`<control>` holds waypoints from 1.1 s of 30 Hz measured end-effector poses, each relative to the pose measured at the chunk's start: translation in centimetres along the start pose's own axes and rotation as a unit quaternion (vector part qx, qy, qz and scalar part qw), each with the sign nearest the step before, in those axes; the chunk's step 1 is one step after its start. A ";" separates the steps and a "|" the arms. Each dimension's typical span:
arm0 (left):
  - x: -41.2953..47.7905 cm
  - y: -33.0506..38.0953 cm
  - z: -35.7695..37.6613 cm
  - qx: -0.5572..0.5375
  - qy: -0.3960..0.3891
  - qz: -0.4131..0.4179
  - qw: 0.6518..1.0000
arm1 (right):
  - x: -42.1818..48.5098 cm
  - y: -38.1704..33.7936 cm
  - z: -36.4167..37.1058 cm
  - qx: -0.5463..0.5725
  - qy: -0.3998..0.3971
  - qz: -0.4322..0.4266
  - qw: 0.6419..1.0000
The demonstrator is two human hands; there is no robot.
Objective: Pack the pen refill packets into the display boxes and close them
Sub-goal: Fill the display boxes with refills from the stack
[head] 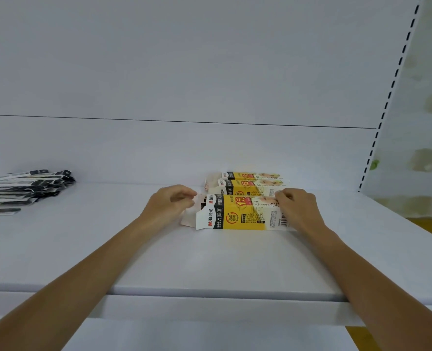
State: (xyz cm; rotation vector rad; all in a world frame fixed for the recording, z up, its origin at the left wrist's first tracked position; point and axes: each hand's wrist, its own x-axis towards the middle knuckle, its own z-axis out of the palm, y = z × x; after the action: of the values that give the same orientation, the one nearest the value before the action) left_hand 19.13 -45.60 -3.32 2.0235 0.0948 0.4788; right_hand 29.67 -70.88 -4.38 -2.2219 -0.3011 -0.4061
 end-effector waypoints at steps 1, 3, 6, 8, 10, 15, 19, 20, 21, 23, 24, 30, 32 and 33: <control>-0.2 0.2 0.1 0.008 -0.003 0.010 1.000 | 0.0 0.1 -0.2 0.007 0.000 -0.002 1.000; -0.6 0.5 0.7 0.049 -0.037 0.027 0.998 | -0.1 0.0 -0.1 -0.005 0.011 -0.013 1.000; -0.7 0.6 1.8 0.170 -0.088 0.071 0.979 | -0.4 -0.4 -0.1 -0.103 0.083 -0.072 0.989; -0.6 0.6 2.1 0.240 -0.097 0.095 0.961 | -0.9 -0.9 -0.3 -0.118 0.062 -0.110 0.985; -0.3 0.5 2.3 0.308 -0.107 0.095 0.941 | -1.3 -1.2 -0.3 -0.182 0.005 -0.151 0.972; -0.3 1.0 3.0 0.349 -0.128 0.064 0.926 | -1.7 -1.5 -0.5 -0.217 -0.047 -0.183 0.958; -0.4 1.4 3.1 0.368 -0.033 0.139 0.919 | -1.6 -2.1 -0.4 -0.225 -0.039 -0.161 0.960; -0.3 1.3 3.1 0.371 -0.029 0.160 0.914 | -1.5 -2.2 -0.3 -0.228 -0.041 -0.161 0.959; -0.1 1.2 3.1 0.378 -0.038 0.174 0.908 | -1.3 -2.3 -0.2 -0.232 -0.047 -0.158 0.959; 0.4 0.9 2.9 0.371 -0.057 0.165 0.912 | -0.8 -2.6 0.0 -0.235 -0.072 -0.146 0.958; 0.7 0.9 2.8 0.357 -0.062 0.154 0.919 | -0.5 -3.0 0.1 -0.232 -0.090 -0.134 0.959; 1.3 1.0 2.7 0.369 -0.071 0.163 0.912 | 1.6 -5.9 0.3 -0.229 -0.122 -0.132 0.957; 1.1 0.8 1.8 0.385 -0.077 0.164 0.905 | 1.5 -6.9 1.6 -0.211 -0.102 -0.169 0.957; 1.0 0.7 1.1 0.380 -0.072 0.157 0.909 | 1.2 -7.5 2.4 -0.200 -0.093 -0.190 0.957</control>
State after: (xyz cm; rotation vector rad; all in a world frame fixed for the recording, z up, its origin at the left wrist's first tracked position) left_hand 20.35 -46.62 -2.87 2.8616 -0.1668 0.5397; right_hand 28.55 -64.26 -0.05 -2.6087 -0.8178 -0.4956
